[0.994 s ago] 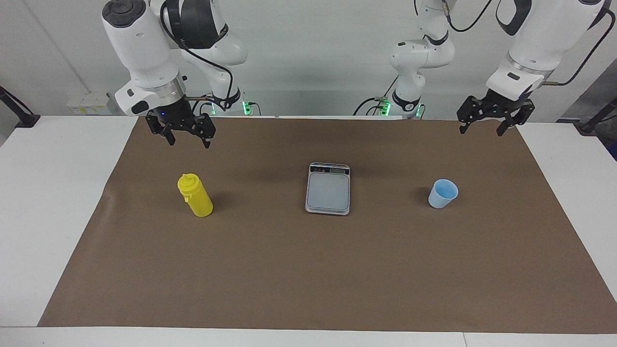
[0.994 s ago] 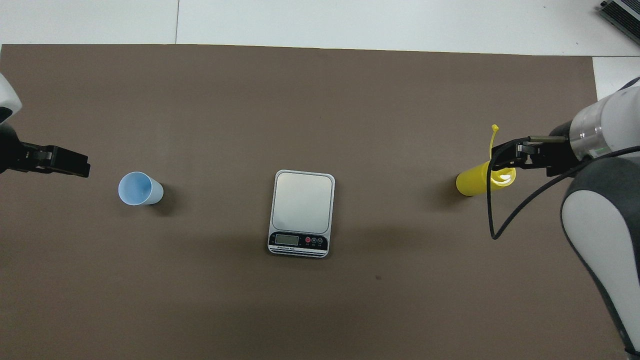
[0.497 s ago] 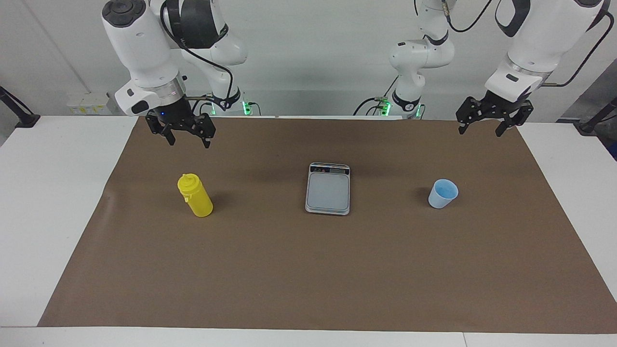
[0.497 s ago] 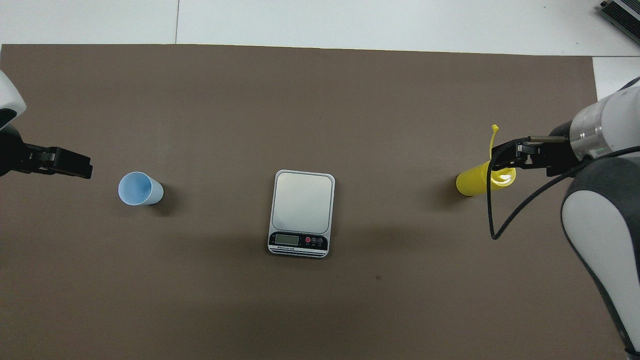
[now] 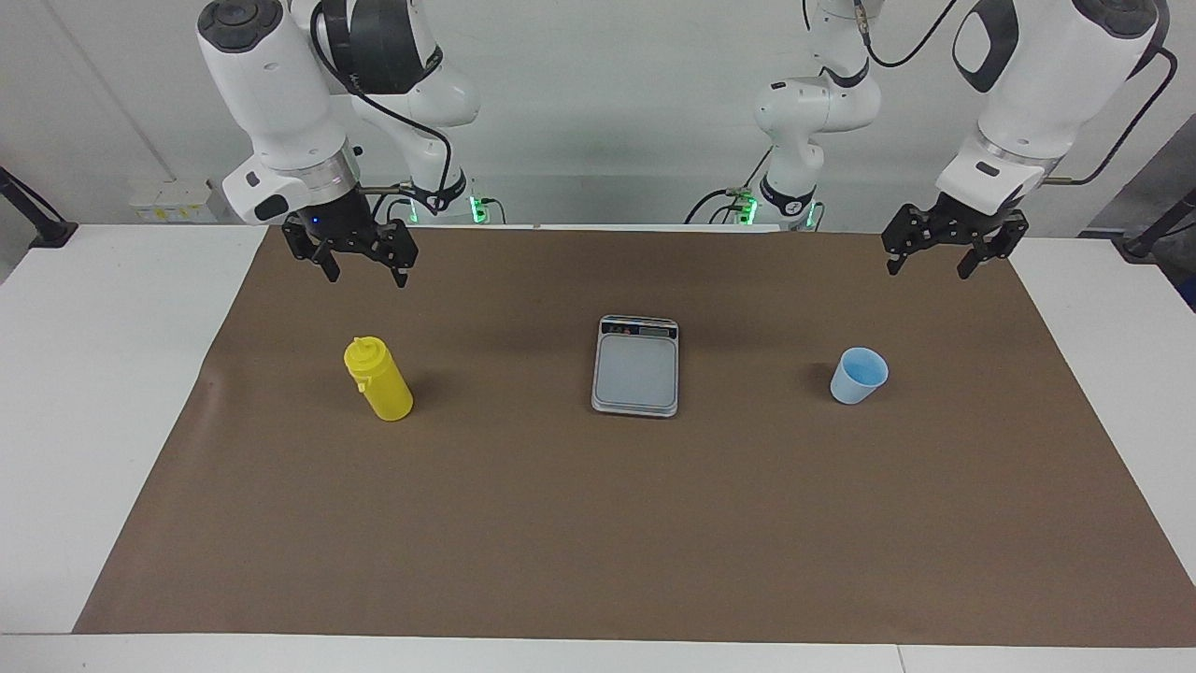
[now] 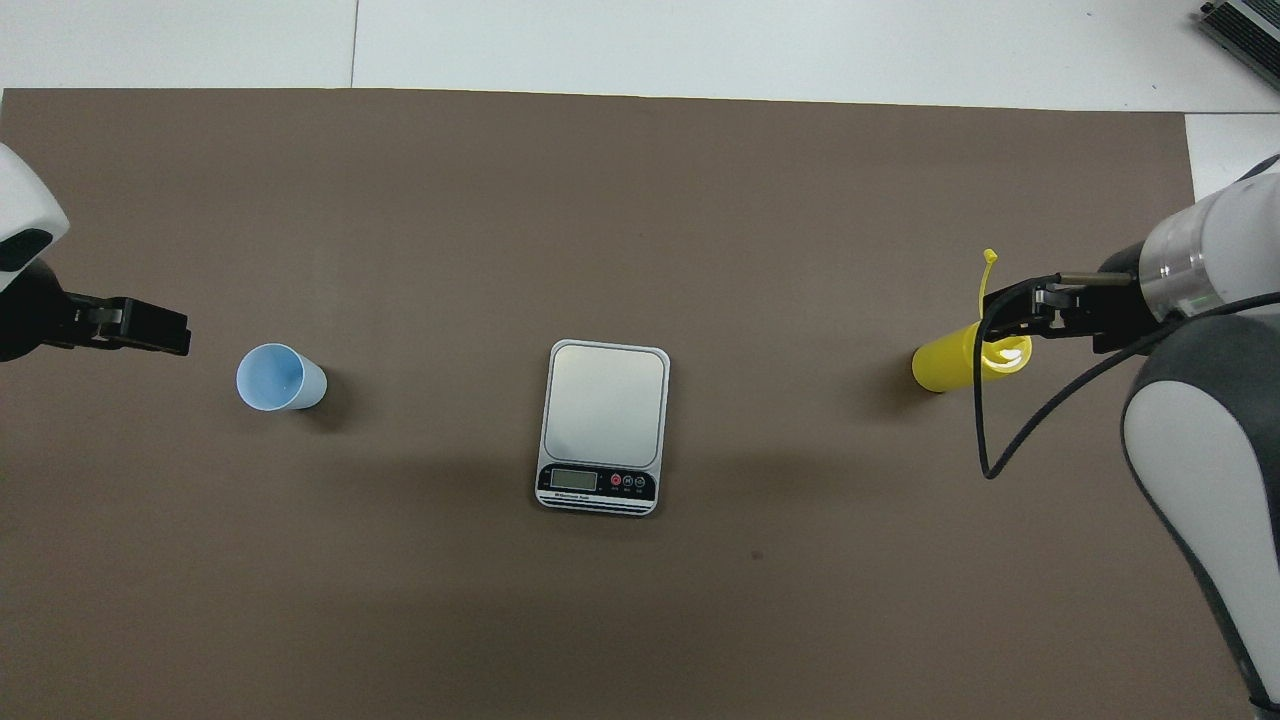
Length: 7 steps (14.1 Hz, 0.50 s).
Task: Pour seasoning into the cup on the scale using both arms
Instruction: 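Move the left gripper toward the light-blue cup, then grasp the light-blue cup with the left gripper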
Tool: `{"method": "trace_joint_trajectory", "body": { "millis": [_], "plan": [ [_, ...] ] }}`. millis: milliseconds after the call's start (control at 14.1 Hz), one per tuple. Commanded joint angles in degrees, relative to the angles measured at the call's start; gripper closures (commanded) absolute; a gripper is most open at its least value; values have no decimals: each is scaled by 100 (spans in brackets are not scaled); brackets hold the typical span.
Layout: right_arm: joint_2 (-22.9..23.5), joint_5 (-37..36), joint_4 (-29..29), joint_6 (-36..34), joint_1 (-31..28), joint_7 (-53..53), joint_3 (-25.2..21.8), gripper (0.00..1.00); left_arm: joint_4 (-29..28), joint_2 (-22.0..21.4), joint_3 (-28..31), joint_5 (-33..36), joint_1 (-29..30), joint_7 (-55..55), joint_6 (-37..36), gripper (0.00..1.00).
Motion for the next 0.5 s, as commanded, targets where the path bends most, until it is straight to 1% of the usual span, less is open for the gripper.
{"method": "trace_joint_trajectory", "body": {
  "millis": [0, 213, 426],
  "plan": [
    [-145, 6, -151, -9, -51, -3, 21, 0, -623, -202, -11, -245, 325, 49, 505, 0],
    [-162, 6, -178, -26, -51, -12, 21, 0, -1281, -132, -11, -263, 431, -144, 1418, 0],
    [-171, 6, -204, -26, -51, -12, 21, 0, -1704, 114, -11, -263, 581, -337, 2148, 0]
  ]
}}
